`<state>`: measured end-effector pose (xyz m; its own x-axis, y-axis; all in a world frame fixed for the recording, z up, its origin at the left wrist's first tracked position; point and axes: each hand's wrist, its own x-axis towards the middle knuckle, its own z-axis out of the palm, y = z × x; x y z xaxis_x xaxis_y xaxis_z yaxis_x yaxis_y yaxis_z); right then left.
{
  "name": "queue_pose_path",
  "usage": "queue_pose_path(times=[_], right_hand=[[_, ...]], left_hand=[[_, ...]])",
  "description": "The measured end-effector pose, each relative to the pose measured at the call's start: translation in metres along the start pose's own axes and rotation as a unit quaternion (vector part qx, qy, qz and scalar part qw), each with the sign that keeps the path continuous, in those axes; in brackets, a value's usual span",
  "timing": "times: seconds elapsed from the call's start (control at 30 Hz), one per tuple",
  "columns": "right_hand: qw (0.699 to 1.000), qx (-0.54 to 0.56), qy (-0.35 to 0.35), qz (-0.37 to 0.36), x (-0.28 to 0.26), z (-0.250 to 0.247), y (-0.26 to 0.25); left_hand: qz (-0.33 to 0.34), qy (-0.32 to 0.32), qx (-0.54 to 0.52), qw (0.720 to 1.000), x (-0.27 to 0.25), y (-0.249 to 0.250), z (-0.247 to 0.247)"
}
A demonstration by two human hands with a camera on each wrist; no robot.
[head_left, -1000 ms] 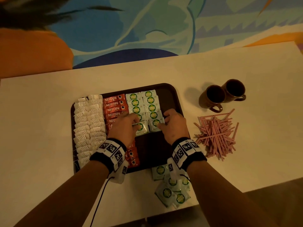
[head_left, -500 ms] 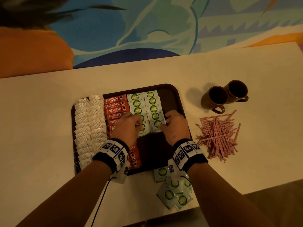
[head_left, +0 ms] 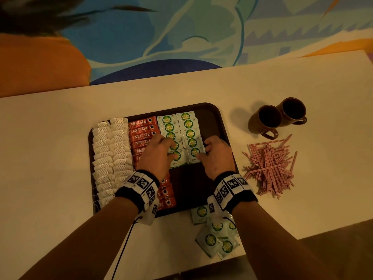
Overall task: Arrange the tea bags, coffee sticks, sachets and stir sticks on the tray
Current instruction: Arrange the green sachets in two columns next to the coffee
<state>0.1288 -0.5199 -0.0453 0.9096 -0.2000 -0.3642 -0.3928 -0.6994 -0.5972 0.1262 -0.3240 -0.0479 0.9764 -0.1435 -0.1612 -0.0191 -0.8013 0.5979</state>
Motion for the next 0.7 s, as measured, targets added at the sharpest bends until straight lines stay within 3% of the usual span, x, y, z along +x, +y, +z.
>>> queue_pose_path(times=[0.7], right_hand=[[1.000,-0.002,0.001,-0.008,-0.0031,-0.0097,-0.0048]], left_hand=[[0.002,0.014,0.008,1.000,-0.0055,0.0066,-0.0066]])
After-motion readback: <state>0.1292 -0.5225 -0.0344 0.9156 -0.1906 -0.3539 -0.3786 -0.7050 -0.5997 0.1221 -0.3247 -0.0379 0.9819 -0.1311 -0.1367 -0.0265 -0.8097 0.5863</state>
